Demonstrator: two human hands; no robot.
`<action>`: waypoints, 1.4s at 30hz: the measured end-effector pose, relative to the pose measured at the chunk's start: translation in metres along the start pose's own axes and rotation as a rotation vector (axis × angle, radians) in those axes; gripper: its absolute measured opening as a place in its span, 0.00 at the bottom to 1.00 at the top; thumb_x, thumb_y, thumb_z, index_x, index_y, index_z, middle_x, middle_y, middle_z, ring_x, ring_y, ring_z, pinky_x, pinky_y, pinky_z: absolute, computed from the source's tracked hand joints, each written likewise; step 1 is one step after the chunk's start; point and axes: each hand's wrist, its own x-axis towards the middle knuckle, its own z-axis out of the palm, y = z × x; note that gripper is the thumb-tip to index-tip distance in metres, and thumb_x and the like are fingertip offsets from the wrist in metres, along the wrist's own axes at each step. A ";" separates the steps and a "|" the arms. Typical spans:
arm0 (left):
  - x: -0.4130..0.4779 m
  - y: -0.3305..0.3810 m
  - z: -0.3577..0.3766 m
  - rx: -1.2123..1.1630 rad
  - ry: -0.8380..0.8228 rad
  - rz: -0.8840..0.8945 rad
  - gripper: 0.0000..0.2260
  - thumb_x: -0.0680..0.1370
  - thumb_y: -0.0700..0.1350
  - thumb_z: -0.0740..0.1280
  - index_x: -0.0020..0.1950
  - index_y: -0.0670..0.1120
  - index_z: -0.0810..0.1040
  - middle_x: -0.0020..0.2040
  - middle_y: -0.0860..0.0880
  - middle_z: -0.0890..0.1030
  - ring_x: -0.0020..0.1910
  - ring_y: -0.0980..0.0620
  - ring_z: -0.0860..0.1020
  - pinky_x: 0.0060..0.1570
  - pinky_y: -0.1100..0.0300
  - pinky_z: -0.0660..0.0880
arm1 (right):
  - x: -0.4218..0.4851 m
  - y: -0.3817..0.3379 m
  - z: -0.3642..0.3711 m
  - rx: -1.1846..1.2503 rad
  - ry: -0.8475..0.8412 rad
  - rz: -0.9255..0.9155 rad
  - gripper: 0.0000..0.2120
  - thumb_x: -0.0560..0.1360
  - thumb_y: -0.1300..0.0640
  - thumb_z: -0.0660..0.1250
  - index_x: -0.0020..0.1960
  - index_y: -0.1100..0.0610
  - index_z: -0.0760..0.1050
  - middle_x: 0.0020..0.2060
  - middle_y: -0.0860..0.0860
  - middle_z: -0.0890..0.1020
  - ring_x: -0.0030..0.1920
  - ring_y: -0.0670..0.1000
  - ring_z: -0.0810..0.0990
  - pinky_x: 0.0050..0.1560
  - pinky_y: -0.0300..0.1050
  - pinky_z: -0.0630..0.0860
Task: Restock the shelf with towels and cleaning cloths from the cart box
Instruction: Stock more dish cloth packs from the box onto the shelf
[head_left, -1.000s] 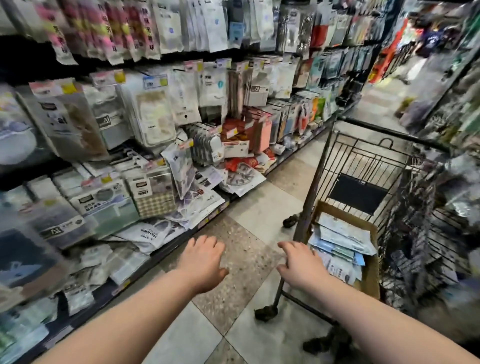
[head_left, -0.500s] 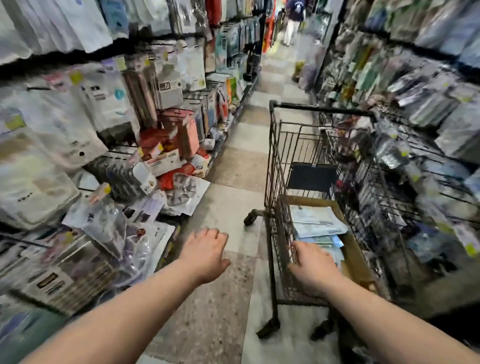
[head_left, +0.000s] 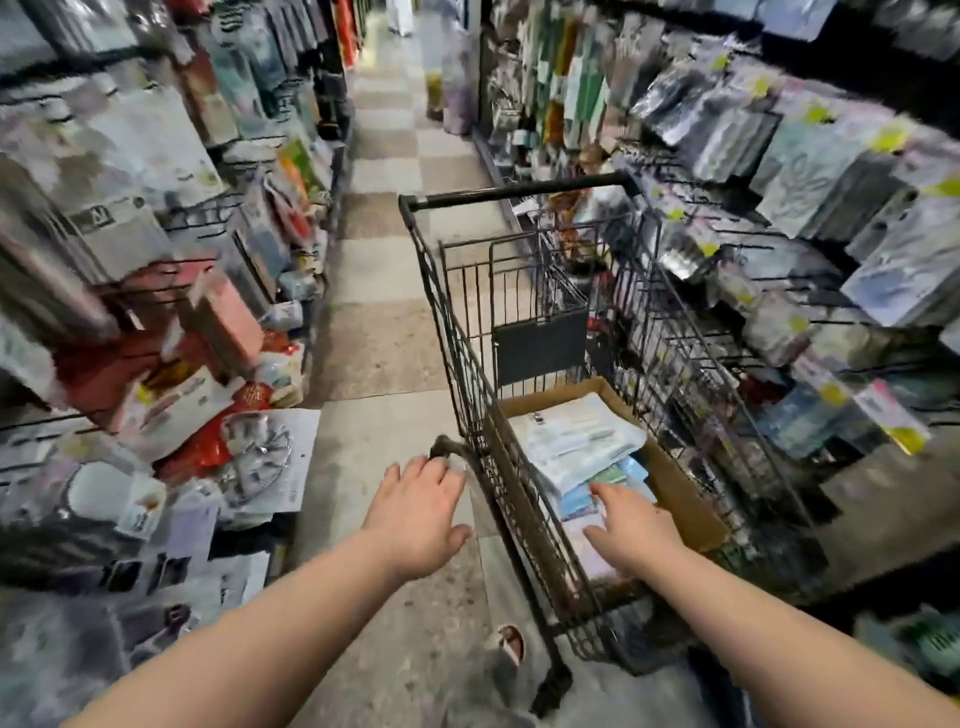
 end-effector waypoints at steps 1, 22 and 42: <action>0.020 -0.006 -0.007 0.013 0.002 0.017 0.28 0.77 0.57 0.59 0.74 0.48 0.58 0.73 0.47 0.62 0.74 0.44 0.58 0.72 0.47 0.55 | 0.017 0.000 -0.004 0.015 -0.002 0.012 0.27 0.76 0.46 0.59 0.73 0.50 0.59 0.70 0.51 0.68 0.70 0.55 0.67 0.66 0.55 0.68; 0.325 0.028 -0.022 0.181 -0.315 0.405 0.26 0.75 0.56 0.62 0.71 0.49 0.65 0.69 0.47 0.69 0.69 0.45 0.66 0.68 0.51 0.62 | 0.200 0.046 -0.028 0.505 -0.147 0.335 0.27 0.76 0.52 0.61 0.73 0.52 0.60 0.71 0.56 0.67 0.68 0.58 0.70 0.64 0.50 0.70; 0.519 0.025 0.106 0.061 -0.637 0.448 0.27 0.77 0.52 0.65 0.74 0.49 0.62 0.74 0.48 0.61 0.72 0.47 0.64 0.69 0.56 0.63 | 0.374 0.035 0.074 1.388 -0.065 0.953 0.33 0.75 0.58 0.67 0.75 0.58 0.53 0.68 0.58 0.69 0.64 0.58 0.73 0.51 0.41 0.71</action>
